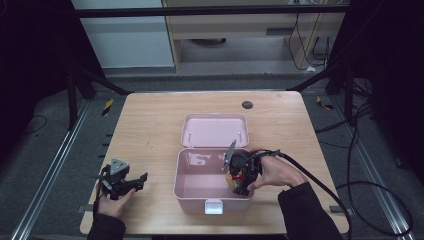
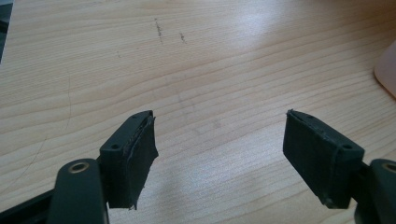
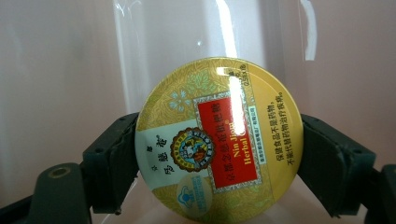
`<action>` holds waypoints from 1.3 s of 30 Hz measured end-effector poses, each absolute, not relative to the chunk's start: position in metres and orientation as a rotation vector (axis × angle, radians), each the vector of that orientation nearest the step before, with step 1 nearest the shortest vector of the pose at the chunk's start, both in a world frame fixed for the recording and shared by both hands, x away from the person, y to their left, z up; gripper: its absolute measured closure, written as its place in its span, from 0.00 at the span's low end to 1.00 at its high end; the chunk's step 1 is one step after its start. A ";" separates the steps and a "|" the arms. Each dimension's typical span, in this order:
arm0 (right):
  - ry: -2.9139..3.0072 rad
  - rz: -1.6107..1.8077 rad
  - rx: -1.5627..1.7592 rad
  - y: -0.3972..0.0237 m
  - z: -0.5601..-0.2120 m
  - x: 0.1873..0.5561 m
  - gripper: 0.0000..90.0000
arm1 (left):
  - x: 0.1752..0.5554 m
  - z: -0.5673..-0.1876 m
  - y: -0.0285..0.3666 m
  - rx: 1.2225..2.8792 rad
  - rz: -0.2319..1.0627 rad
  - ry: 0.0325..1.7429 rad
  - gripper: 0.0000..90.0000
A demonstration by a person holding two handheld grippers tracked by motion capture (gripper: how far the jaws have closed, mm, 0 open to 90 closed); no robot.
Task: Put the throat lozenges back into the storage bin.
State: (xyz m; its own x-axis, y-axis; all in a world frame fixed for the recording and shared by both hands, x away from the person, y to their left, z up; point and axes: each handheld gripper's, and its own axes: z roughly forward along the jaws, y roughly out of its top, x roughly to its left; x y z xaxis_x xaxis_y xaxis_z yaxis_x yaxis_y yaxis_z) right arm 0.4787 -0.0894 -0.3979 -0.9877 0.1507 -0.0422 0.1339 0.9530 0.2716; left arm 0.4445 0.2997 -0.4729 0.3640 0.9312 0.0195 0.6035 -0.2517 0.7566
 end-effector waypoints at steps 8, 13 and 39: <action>3.041 0.408 0.230 -0.089 -0.398 0.478 0.20 | 0.445 -0.473 0.300 1.963 0.629 1.326 0.28; 3.024 0.458 0.247 -0.092 -0.392 0.477 0.21 | 0.445 -0.473 0.300 1.962 0.628 1.327 0.28; 2.497 1.041 0.635 -0.191 -0.341 0.456 0.13 | 0.444 -0.472 0.300 1.956 0.626 1.327 0.28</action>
State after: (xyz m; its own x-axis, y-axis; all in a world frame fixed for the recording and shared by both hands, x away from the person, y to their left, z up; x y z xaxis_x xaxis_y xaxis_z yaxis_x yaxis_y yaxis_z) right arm 0.4565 -0.1906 -0.3411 -0.8338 0.5304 -0.1529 0.2647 0.6273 0.7324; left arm 0.4441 0.2998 -0.4724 0.3633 0.9316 0.0138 0.6031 -0.2464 0.7587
